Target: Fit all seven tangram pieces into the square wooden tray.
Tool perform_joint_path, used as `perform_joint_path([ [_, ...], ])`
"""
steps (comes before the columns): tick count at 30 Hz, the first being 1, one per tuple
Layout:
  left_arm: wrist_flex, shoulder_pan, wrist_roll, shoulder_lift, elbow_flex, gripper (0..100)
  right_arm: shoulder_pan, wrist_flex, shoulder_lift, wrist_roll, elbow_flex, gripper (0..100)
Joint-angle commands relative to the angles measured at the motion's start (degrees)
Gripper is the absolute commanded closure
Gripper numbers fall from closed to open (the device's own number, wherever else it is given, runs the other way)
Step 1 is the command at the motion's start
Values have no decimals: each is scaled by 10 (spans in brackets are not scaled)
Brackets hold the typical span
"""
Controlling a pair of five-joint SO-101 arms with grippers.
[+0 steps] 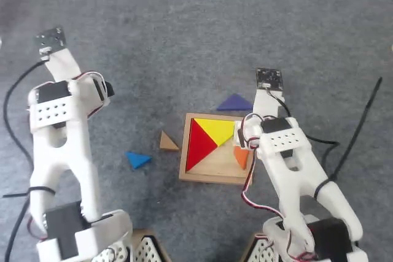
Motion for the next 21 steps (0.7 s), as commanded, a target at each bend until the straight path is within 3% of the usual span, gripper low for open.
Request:
perform_joint_path([
  [1,-12,3,-8,-11,-4,773,7,-10,-12,-6,5,520],
  [13,-12,2,-8,-10,-5,773,3,-13,78,18,-24,520],
  [21,-12,1,-8,-10,-6,773,-58,-11,79,62,-22,520],
])
